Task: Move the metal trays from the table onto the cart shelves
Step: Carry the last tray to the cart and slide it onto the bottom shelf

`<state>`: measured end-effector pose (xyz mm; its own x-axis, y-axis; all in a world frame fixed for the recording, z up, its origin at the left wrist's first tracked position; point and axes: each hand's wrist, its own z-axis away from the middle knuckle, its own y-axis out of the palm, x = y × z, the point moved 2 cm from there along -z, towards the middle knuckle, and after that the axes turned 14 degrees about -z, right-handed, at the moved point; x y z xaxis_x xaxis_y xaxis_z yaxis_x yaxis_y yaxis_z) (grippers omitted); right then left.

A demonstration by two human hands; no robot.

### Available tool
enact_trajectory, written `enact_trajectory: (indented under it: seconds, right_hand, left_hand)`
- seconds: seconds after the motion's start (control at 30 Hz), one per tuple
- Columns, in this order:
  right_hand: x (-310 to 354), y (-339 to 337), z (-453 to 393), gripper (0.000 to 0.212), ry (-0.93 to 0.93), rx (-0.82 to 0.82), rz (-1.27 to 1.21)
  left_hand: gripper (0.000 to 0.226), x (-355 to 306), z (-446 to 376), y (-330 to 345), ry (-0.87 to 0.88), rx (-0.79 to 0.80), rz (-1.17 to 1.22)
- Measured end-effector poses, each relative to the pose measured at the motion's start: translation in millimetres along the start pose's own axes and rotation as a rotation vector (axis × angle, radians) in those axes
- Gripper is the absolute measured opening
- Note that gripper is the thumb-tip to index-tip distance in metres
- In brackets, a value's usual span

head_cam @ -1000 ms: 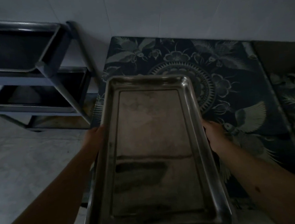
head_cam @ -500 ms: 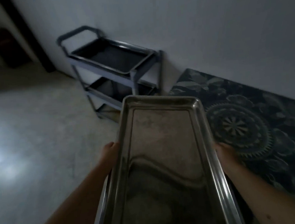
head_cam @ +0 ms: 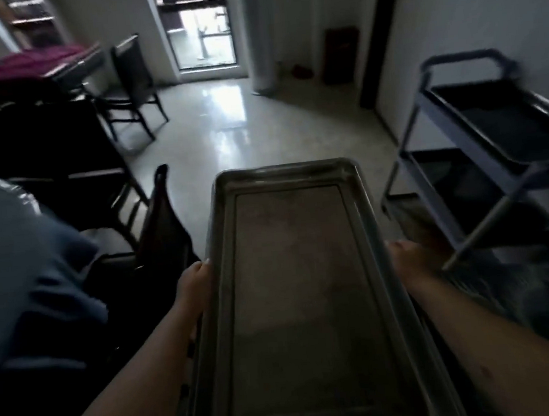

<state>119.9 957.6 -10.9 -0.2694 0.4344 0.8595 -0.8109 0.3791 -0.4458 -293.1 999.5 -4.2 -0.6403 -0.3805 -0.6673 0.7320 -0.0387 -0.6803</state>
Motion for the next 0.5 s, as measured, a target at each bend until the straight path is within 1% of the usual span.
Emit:
enact_trajectory:
  seconds: [0.07,0.13,0.27,0.4,0.5]
  right_hand:
    - [17.7,29.3,-4.9,0.038,-0.054,0.046,0.059]
    - [29.1,55.5,-8.2,0.038,-0.086,0.065,0.1]
    - [48.1,91.1,-23.6,0.036,-0.096,0.06,0.121]
    - [72.9,108.4,-53.0,0.033,-0.093,0.02,0.084]
    - [82.5,119.6,-70.0,0.034,-0.068,0.001,0.066]
  left_hand:
    - [0.031,24.9,-10.7,-21.1,-0.031,-0.061,0.014]
    - [0.04,43.9,-25.5,-37.0,-0.038,-0.098,0.061]
    - [0.043,59.9,-63.1,-47.1,-0.072,-0.094,0.113]
    - [0.04,37.5,-119.5,-52.0,-0.04,-0.044,0.177]
    - [0.034,14.7,-163.3,-58.8,-0.048,0.014,0.212]
